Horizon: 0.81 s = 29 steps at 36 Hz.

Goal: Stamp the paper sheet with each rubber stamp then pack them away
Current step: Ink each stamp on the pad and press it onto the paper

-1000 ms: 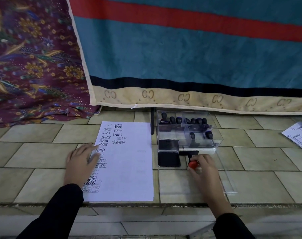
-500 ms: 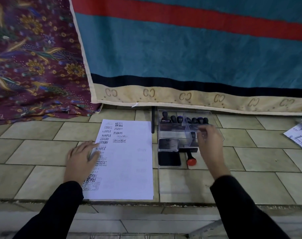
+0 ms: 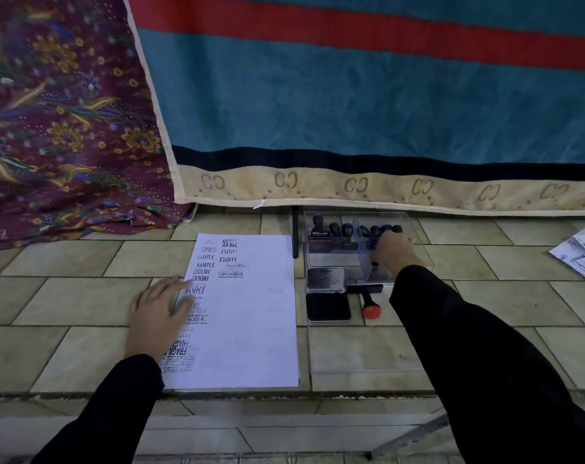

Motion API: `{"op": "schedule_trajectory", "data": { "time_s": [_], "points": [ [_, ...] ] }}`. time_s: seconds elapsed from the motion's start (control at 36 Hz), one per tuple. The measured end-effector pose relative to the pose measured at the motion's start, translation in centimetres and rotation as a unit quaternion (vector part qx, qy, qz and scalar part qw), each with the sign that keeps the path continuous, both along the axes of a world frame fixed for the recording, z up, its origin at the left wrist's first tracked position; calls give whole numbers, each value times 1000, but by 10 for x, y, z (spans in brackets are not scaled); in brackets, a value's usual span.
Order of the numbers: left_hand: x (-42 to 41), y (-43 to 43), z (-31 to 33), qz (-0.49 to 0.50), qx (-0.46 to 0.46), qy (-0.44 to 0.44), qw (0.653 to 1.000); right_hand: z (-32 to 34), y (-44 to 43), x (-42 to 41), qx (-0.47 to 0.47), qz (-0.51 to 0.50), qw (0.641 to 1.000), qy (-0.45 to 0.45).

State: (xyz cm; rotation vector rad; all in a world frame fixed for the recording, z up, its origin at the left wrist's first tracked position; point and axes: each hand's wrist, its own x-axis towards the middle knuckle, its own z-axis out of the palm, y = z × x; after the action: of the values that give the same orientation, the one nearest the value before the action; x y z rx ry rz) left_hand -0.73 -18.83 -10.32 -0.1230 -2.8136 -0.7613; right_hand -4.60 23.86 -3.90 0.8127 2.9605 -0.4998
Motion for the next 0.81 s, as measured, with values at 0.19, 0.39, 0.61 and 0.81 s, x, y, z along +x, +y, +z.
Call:
{"op": "schedule_trajectory", "data": {
  "time_s": [0.19, 0.39, 0.61, 0.81],
  "points": [
    [-1, 0, -1, -1, 3, 6, 1000, 6, 1, 4, -20, 2, 999, 43],
    [-1, 0, 0, 0, 7, 10, 1000, 29, -11, 43, -59, -3, 961, 269],
    [1, 1, 2, 1, 5, 6, 1000, 21, -74, 98, -205, 144, 895, 368],
    [0, -1, -2, -2, 1, 2, 1000, -13, -94, 114, -199, 211, 897, 333]
  ]
}}
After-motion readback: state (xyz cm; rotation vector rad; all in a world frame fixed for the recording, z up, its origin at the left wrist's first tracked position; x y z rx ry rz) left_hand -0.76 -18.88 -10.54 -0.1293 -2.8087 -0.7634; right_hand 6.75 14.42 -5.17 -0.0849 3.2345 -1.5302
